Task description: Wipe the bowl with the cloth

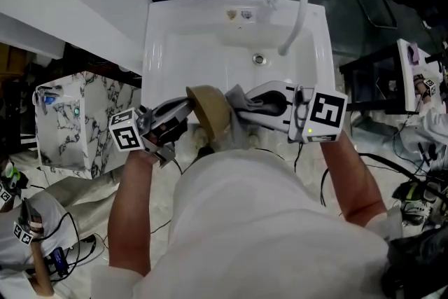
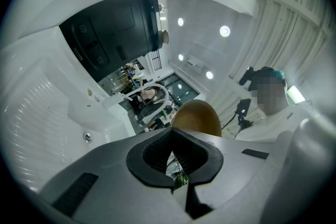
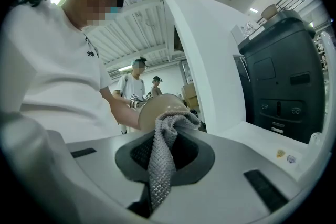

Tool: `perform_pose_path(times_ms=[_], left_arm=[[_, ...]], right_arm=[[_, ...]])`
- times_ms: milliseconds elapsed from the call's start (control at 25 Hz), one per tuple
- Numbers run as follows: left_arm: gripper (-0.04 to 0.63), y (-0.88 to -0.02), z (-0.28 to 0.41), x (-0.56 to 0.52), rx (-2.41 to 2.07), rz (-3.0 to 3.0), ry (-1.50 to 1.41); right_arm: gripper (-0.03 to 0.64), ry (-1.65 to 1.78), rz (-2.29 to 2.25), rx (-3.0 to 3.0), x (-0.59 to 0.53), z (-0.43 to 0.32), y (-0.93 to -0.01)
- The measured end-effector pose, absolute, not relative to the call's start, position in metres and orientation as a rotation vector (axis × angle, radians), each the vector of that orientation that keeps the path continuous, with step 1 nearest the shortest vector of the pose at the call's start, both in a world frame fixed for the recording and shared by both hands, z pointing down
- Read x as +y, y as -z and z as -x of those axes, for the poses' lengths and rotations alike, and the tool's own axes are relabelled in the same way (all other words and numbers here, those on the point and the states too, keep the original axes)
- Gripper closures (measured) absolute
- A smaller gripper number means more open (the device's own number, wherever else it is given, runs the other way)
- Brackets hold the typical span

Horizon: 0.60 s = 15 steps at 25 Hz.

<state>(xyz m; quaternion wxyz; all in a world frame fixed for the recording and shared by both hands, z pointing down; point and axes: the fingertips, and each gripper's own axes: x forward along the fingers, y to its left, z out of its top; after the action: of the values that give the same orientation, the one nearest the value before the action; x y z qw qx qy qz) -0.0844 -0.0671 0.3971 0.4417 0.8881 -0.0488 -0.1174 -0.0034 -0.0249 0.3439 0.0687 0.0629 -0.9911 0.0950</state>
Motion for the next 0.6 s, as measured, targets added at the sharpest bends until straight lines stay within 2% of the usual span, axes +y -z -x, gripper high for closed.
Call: perform_pose_path(times_ms=[600], left_arm=[[0.584, -0.377, 0.074, -0.056, -0.042, -2.200, 0.352]], right_arm=[[0.589, -0.286, -0.249, -2.977, -0.044, 0.014, -0.346]])
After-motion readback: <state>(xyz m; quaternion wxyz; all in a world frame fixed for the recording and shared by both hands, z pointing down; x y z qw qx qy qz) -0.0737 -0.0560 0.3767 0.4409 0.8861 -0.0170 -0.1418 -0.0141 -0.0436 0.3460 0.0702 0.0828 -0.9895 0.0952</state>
